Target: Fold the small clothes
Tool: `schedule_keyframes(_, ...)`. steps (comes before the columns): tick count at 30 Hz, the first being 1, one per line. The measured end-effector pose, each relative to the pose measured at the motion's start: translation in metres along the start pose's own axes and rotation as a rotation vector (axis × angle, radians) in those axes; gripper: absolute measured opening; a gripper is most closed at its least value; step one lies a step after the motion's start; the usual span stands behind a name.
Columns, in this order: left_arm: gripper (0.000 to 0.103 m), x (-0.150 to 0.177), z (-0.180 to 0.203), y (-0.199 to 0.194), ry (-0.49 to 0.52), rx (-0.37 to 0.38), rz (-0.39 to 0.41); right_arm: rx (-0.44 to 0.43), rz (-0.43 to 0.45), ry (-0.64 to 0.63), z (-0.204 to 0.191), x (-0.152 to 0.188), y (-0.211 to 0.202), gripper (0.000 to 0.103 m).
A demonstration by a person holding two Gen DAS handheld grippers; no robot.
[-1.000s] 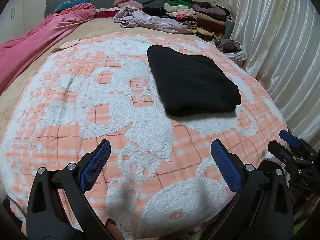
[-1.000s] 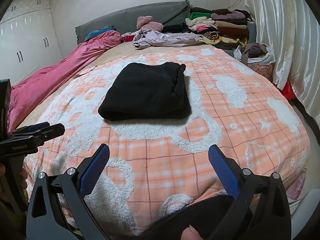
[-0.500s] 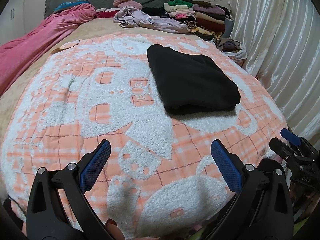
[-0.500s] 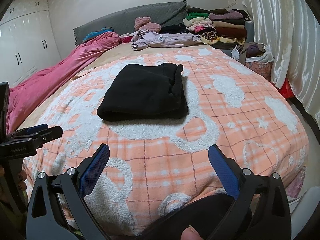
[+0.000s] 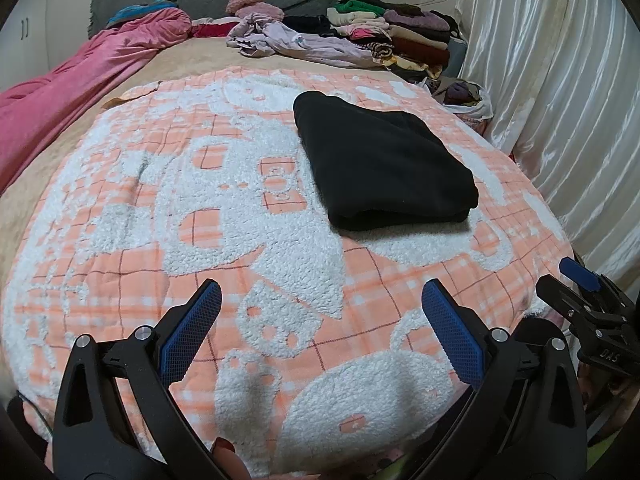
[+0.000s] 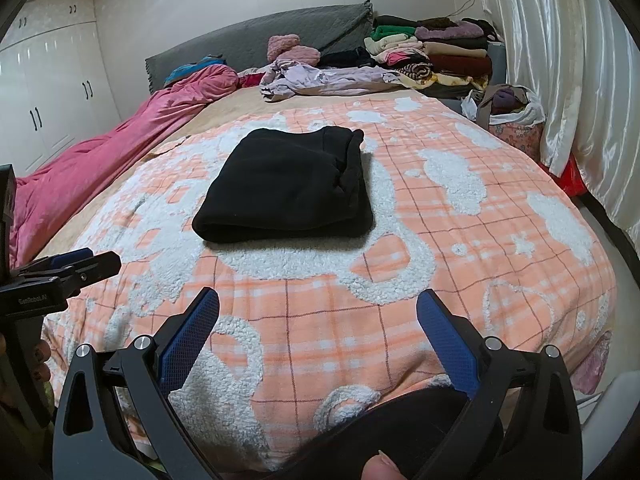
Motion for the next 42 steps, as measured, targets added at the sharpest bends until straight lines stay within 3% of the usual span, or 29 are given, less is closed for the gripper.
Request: schedule_keyframes(42, 0.094, 0.0040, -0.0035, -0.0025, 0.016, -0.005, -0.026, 0.033, 0.007, 0.014, 0.0084, -0.0015, -0.0048, 0.098)
Point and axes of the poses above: each gripper's, at about its wrist camera, not at the fingertips, and y roughly the way its jaws point, z to its right, x to its underside, the point moved 8 cm from there along y, roughly the way its jaws point, and after that the axes turned 5 degrees about z, right-handed, at the moved point
